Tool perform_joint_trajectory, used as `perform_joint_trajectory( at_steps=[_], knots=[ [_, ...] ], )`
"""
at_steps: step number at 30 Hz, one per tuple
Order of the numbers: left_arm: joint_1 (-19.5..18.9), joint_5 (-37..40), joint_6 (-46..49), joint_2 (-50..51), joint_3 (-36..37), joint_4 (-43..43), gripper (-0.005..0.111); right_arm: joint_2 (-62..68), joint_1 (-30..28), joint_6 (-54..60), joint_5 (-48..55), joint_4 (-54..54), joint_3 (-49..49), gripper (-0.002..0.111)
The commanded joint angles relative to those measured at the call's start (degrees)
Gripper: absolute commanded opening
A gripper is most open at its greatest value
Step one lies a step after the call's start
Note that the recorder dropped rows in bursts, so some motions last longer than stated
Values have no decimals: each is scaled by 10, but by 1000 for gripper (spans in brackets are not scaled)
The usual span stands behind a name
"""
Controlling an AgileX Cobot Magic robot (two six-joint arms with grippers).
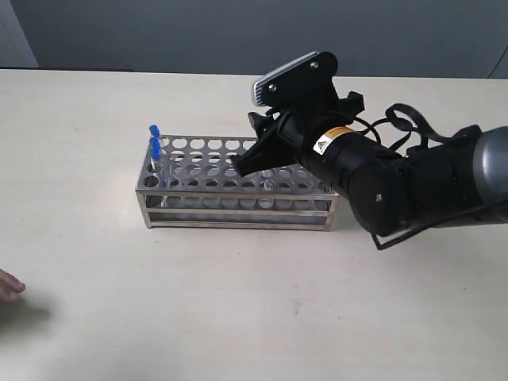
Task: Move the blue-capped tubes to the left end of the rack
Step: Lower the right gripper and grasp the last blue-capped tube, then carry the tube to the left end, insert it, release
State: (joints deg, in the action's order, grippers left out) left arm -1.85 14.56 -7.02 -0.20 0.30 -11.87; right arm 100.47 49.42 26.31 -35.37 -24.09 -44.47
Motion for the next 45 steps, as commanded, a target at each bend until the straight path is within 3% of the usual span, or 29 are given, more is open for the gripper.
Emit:
perform_joint_trajectory(
  at_steps=[1, 17, 19, 23, 34, 41, 45],
  knots=[
    [2, -5, 0, 2, -3, 3, 1, 30, -2, -27, -42, 9, 4, 43],
    [2, -5, 0, 2, -3, 3, 1, 120, -2, -87, -94, 42, 0, 41],
    [2, -5, 0, 2, -3, 3, 1, 121, -2, -95, -92, 42, 0, 32],
    [2, -5, 0, 2, -3, 3, 1, 121, -2, -101, -90, 41, 0, 0],
    [2, -5, 0, 2, -3, 3, 1, 31, 6, -72, -85, 86, 0, 0],
    [2, -5, 0, 2, -3, 3, 1, 4, 75, -156, -20, 217, -84, 0],
    [2, -5, 0, 2, -3, 3, 1, 46, 100, -174, -14, 227, -119, 0]
  ],
)
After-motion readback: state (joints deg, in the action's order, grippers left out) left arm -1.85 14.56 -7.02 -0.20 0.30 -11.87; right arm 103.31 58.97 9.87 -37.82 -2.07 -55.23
